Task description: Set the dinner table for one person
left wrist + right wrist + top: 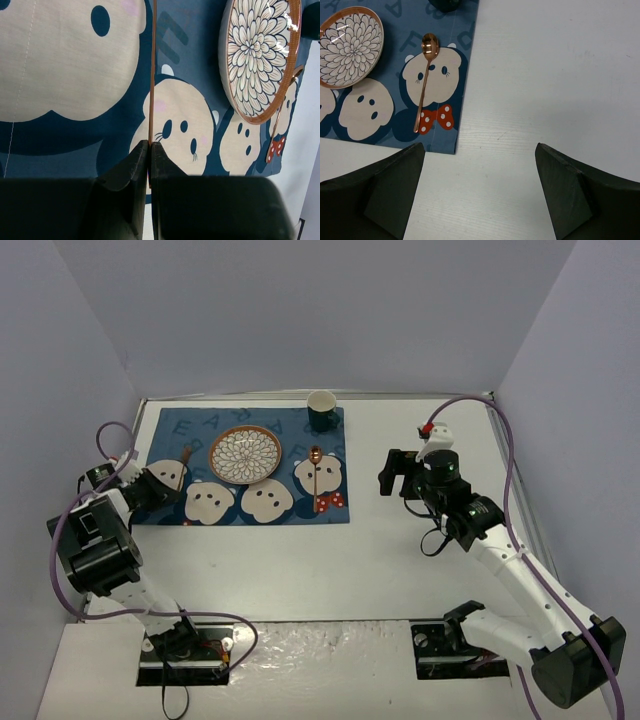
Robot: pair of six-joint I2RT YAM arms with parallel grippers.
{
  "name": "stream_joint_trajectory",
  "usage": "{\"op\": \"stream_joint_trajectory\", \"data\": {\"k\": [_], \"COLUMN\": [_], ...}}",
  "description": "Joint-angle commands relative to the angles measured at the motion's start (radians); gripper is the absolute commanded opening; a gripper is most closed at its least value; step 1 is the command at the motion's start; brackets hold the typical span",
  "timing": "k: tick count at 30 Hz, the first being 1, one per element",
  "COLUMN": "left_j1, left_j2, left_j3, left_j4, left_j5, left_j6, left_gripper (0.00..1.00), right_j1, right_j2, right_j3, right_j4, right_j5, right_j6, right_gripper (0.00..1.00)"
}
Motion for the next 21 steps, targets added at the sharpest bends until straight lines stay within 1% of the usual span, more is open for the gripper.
{"op": "stream_joint_trajectory", "data": {"k": [1,11,15,17,18,21], "left_j1": [0.002,0.026,0.026,0.028,0.028,0.028], "left_j2": [0.008,0.092,0.089,0.091,0.093,0.094], "left_j3": [0.072,0.098,0.110,0.123,0.129,0.144], "left_j4": [-0.016,-0.085,-0.122,-0.143,-0.152,-0.167], "left_j5": [0.023,-0.014,-0.084,-0.116,-0.125,-0.148], "left_j6": [0.065,0.113,0.132,0.140,0.142,0.145], "left_gripper": [0.00,0.00,0.07,0.07,0.11,0.32], "right_j1": [0.008,0.008,0.008,0.008,0.008,0.008], "right_j2": [-0.005,0.001,0.002,0.004,0.004,0.007], "right_j3": [0.002,0.002,0.002,0.002,0.002,0.002], "right_j4": [0.065,0.066,0.067,0.067,0.067,0.068], "right_j5": [0.022,0.021,0.020,0.016,0.013,0.007], "right_j6": [-0.017,-0.020,-0.021,-0.021,-0.021,-0.021], "right_gripper": [0.89,0.89,0.89,0.89,0.89,0.89]}}
